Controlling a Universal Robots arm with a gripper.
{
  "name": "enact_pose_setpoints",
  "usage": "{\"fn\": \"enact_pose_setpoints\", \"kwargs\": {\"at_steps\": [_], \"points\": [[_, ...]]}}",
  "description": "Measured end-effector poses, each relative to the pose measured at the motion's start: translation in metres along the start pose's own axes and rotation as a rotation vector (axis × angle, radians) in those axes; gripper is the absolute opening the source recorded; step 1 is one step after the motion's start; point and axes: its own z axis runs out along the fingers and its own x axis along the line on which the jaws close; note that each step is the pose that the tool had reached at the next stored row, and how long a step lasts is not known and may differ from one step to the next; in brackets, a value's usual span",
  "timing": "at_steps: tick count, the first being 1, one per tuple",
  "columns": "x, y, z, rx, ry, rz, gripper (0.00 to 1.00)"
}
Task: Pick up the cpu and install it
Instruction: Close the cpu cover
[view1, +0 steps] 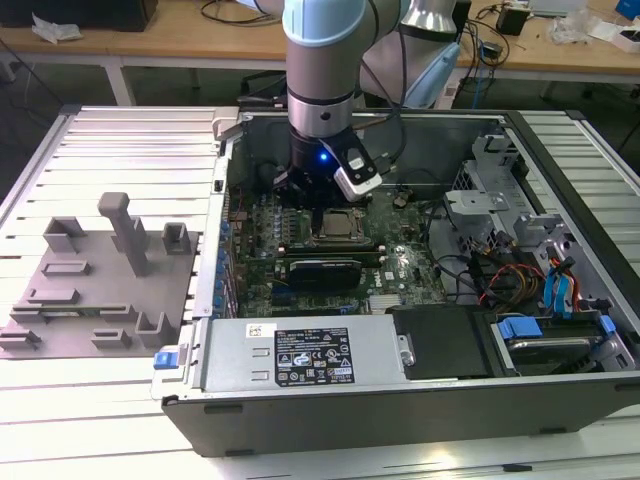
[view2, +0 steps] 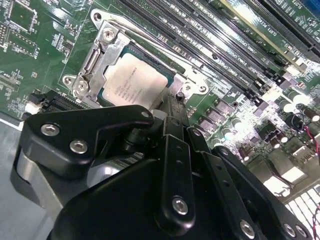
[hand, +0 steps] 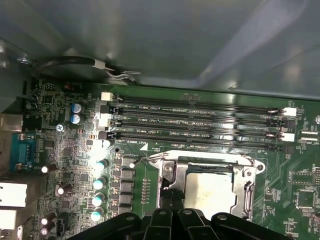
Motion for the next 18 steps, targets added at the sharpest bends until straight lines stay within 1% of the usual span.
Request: {"fn": "enact_pose_setpoints", "kwargs": {"at_steps": [3,8,9,10,11,12,13,14,15,18], "points": [[0.0000,-0.0002,0.0005,0.0003,-0.0019,-0.001,0.11],[0.0004,-0.0035,0.0047,-0.0002,-0.0030,-0.013,0.11],[0.0007,-0.0067,0.0066,-0.0003,-0.0028,-0.021,0.11],[0.0010,-0.0069,0.0125,0.0003,-0.0023,-0.021,0.11],[0.0004,-0.0065,0.0000,-0.0009,-0.0032,-0.021,0.11],[0.0001,-0.0066,-0.0089,-0.0006,-0.0030,-0.021,0.11],[-0.0002,-0.0066,-0.0197,-0.0003,-0.0028,-0.021,0.11],[-0.0004,-0.0065,-0.0222,-0.0005,-0.0029,-0.021,0.11],[-0.0004,-0.0065,-0.0223,-0.0006,-0.0031,-0.021,0.11],[-0.0002,-0.0066,-0.0176,-0.0004,-0.0028,-0.021,0.11]]}}
